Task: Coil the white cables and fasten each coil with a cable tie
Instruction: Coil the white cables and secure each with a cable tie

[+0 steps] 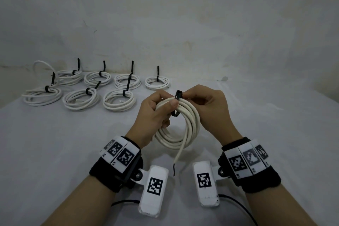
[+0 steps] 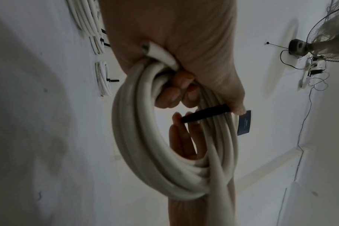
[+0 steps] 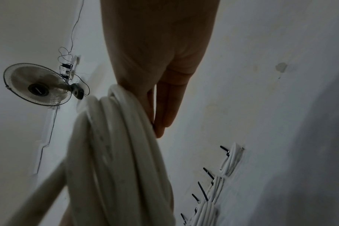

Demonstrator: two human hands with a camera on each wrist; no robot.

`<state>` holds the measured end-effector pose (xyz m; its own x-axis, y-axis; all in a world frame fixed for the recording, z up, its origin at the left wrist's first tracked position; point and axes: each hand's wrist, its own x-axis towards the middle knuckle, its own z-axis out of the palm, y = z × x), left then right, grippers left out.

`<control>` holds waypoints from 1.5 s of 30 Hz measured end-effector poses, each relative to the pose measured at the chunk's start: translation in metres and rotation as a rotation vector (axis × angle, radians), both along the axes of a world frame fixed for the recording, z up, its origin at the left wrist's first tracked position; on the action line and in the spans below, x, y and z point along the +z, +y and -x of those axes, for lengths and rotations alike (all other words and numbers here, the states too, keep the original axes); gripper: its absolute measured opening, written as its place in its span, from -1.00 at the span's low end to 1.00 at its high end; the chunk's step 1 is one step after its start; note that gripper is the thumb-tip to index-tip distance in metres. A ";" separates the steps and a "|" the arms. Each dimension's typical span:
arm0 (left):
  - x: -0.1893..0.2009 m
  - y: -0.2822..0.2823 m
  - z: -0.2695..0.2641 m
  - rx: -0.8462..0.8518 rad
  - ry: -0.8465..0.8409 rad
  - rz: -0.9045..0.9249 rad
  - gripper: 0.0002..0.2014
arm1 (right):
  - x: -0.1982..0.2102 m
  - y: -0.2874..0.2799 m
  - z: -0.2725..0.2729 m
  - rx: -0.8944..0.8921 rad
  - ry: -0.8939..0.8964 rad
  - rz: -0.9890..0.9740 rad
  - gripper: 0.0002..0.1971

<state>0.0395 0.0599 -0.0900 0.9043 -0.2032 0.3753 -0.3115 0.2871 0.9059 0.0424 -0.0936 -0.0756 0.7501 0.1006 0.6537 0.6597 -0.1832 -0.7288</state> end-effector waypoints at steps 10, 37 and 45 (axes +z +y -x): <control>0.000 -0.003 -0.002 -0.026 0.122 0.024 -0.75 | 0.001 -0.002 0.002 0.003 -0.096 0.019 -0.80; 0.001 -0.005 0.002 0.131 0.136 -0.228 -0.77 | 0.013 -0.006 0.011 -0.341 -0.247 0.105 -0.87; 0.008 -0.008 0.008 0.036 0.063 -0.262 -0.89 | 0.020 -0.015 0.006 -0.374 -0.075 -0.078 -0.82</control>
